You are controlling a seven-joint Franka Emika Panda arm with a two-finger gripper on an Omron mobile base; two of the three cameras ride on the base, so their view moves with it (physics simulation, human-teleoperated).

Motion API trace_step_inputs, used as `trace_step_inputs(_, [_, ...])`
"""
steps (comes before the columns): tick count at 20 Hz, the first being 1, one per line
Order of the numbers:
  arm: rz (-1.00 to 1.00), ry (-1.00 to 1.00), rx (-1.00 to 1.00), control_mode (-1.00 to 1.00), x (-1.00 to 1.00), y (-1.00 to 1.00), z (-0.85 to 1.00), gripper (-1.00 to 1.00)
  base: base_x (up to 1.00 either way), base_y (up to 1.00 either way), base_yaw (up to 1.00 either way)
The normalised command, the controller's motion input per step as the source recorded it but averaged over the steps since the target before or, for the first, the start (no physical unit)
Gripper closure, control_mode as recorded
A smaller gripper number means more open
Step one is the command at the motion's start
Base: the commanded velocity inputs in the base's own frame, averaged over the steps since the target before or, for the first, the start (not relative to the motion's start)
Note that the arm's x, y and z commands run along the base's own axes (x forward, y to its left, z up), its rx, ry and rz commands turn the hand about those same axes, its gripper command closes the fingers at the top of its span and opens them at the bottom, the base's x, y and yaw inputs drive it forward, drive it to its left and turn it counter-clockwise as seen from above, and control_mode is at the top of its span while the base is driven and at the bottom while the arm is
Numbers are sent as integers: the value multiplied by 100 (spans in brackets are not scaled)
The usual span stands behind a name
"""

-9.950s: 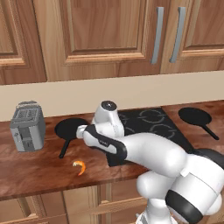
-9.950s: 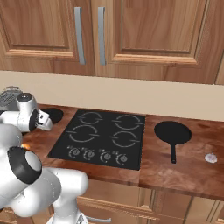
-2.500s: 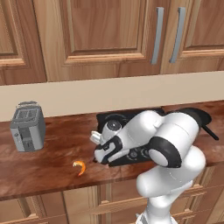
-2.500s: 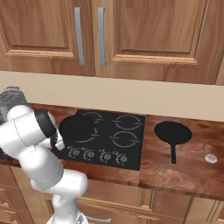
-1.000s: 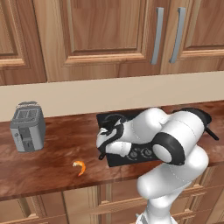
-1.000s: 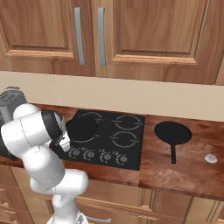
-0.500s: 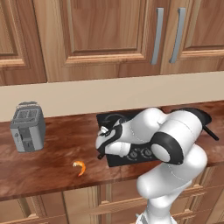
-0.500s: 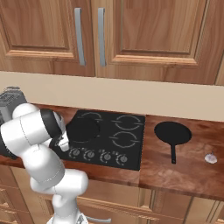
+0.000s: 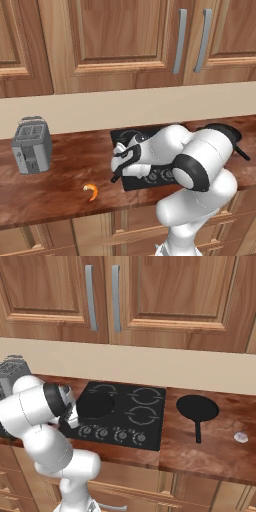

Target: Place both pans onto different burners. Then place the garlic and the shrimp on different pans.

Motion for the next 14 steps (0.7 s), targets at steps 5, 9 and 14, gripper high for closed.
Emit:
trace_step_inputs(5, [0,0,0,-100,-6,-17,1,-100,0,0,0])
trace_step_inputs(9, [1,0,0,-100,0,0,19,-100,0,0,0])
trace_step_inputs(14, [12,0,-1,-100,0,0,43,-100,0,0,0])
